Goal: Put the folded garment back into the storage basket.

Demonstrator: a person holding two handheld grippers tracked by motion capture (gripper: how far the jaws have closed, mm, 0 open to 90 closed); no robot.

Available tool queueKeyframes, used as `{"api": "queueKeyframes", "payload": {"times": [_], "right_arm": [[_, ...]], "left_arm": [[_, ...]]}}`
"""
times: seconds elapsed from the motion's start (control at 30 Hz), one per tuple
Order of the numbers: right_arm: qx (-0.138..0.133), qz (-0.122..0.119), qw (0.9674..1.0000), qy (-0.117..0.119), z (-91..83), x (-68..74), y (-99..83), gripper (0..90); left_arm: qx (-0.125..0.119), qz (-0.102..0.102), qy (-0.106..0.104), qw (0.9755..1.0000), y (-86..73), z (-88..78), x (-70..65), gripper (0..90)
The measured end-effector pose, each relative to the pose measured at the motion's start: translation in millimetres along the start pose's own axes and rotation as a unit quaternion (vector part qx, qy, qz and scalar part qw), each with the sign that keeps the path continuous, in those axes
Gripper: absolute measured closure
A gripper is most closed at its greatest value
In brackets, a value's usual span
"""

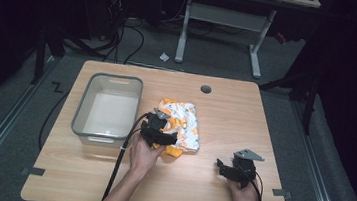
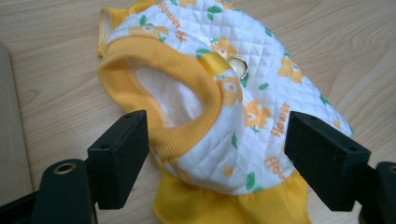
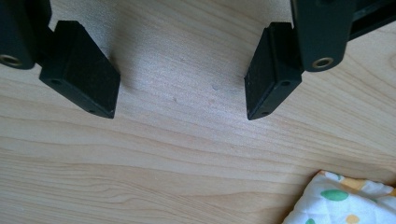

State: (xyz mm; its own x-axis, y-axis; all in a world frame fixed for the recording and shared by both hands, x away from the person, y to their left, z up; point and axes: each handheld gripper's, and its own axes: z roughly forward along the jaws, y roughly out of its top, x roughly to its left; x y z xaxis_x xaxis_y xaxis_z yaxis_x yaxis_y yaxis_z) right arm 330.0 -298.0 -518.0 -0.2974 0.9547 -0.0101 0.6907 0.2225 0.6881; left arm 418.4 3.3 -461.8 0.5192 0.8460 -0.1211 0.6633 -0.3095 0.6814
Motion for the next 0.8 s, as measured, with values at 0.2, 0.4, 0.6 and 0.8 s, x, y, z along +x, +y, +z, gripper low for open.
{"api": "queueKeyframes", "payload": {"times": [0.2, 0.4, 0.6, 0.8], "right_arm": [[0.0, 0.0, 1.0, 0.0, 0.0, 0.0, 0.0, 26.9], [0.0, 0.001, 1.0, 0.0, -0.1, 0.1, 0.0, 27.0], [0.0, 0.001, 1.0, 0.0, -0.1, 0.1, 0.0, 26.9], [0.0, 0.001, 1.0, 0.0, -0.1, 0.1, 0.0, 26.9]], "left_arm": [[0.008, -0.012, 0.006, 0.9999, 8.0, 15.1, 3.8, 21.2], [0.014, -0.025, 0.016, 0.9995, 15.9, 29.7, 6.8, 20.9], [0.025, -0.04, 0.035, 0.9983, 20.7, 46.0, 13.8, 21.2], [0.059, -0.044, 0.051, 0.996, 14.3, 64.1, 19.0, 20.5]]}}
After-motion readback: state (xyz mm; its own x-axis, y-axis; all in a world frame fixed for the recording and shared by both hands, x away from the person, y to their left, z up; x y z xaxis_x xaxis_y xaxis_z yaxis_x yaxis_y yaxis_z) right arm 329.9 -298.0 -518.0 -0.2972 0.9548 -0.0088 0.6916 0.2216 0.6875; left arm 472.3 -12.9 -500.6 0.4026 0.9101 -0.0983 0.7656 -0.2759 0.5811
